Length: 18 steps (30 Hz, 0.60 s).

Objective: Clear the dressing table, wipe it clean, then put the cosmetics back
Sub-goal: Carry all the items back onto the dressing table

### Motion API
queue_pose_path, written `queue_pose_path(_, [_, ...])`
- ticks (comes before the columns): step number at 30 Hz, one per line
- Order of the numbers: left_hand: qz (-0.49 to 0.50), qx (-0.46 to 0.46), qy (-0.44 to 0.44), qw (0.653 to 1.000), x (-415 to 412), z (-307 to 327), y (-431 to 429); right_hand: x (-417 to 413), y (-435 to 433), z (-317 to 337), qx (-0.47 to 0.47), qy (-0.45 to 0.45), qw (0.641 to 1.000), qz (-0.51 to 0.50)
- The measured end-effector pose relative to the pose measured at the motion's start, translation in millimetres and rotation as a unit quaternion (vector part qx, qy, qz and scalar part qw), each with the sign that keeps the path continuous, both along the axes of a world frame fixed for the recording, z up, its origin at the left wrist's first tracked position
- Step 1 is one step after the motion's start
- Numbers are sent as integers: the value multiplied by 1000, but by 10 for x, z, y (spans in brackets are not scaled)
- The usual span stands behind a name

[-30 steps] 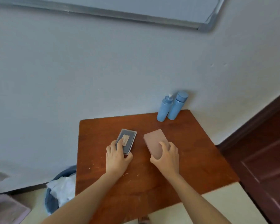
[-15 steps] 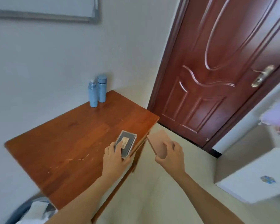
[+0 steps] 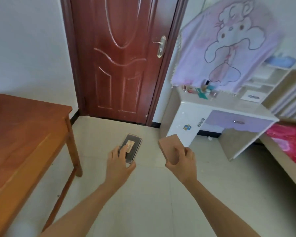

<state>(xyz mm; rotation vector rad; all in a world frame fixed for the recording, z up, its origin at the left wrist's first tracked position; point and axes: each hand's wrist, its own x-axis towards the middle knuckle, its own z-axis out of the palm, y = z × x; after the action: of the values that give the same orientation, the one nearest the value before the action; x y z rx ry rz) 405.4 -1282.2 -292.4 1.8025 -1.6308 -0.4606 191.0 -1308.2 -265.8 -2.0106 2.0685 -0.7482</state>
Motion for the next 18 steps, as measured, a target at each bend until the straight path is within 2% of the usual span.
queue_pose_path(3, [-36,-14,-1,999,-622,0,39,-609,195,-36,-12,-1,999,-38])
queue_pose_path(9, [-113,-10,-10,994,-1540,-86,101,-1579,624,-114,30,-10,992,-126])
queue_pose_path(18, [-184,-6,-21,983,-2263,-126,-214,-2449,786,-241,55,-36,966,-250])
